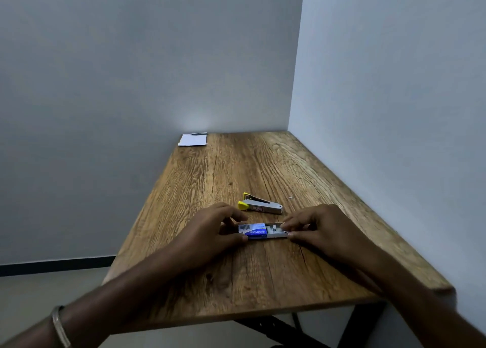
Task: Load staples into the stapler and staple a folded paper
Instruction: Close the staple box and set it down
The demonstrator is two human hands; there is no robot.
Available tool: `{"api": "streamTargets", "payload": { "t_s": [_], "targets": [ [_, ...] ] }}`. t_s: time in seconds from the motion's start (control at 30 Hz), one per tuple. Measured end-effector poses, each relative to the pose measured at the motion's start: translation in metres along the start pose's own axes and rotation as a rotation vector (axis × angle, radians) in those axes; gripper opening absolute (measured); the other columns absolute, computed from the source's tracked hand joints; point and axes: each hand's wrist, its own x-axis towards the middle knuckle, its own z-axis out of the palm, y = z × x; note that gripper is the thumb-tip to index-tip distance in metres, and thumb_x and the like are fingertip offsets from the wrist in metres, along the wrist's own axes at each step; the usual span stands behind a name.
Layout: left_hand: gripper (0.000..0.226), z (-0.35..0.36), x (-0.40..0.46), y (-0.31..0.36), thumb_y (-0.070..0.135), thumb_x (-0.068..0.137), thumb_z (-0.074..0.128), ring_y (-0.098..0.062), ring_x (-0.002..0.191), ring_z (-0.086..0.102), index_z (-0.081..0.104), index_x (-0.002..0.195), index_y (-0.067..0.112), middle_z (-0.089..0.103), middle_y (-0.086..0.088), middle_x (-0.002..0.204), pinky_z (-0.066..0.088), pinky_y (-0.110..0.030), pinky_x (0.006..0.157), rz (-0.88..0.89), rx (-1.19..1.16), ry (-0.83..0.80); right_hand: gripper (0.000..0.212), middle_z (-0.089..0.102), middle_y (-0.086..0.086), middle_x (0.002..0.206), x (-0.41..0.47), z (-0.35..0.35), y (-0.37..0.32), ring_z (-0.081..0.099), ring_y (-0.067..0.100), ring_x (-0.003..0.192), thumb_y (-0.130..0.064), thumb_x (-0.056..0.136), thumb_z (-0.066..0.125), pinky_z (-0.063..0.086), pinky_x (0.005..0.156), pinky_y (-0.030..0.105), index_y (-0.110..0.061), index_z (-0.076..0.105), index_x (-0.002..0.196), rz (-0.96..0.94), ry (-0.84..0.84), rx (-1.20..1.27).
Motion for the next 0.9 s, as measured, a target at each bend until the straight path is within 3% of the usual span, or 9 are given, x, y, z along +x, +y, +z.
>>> {"api": "streamTargets", "payload": {
  "t_s": [0.37,0.57,0.9],
  "targets": [
    [0.03,0.007,0.0,0.002,0.024,0.08,0.078,0.001,0.091,0.063,0.072,0.109,0.023,0.07,0.012,0.103,0.052,-0.017,0.079,0.018,-0.011,0.039,0.022,0.077,-0.016,0.1,0.006,0.016,-0.007,0.068,-0.009,0.095,-0.016,0.078,0.084,0.048,0.084,0.005,-0.028,0.081,0.095,-0.116,0.011,0.049],
    [0.03,0.006,0.0,0.001,0.025,0.081,0.078,0.0,0.091,0.063,0.073,0.11,0.024,0.07,0.012,0.102,0.053,-0.021,0.08,0.013,-0.023,0.043,0.021,0.077,-0.013,0.1,0.007,0.019,-0.012,0.067,-0.013,0.093,-0.018,0.077,0.084,0.047,0.08,0.001,-0.026,0.081,0.096,-0.12,0.031,0.007],
    [0.03,0.007,-0.001,-0.001,0.027,0.079,0.078,0.003,0.091,0.062,0.072,0.109,0.028,0.069,0.015,0.1,0.05,-0.012,0.076,0.026,-0.01,0.041,0.013,0.076,-0.017,0.085,0.011,0.024,-0.019,0.064,-0.018,0.085,-0.016,0.072,0.088,0.043,0.069,-0.002,-0.022,0.082,0.082,-0.086,0.073,-0.039]
  ]
}}
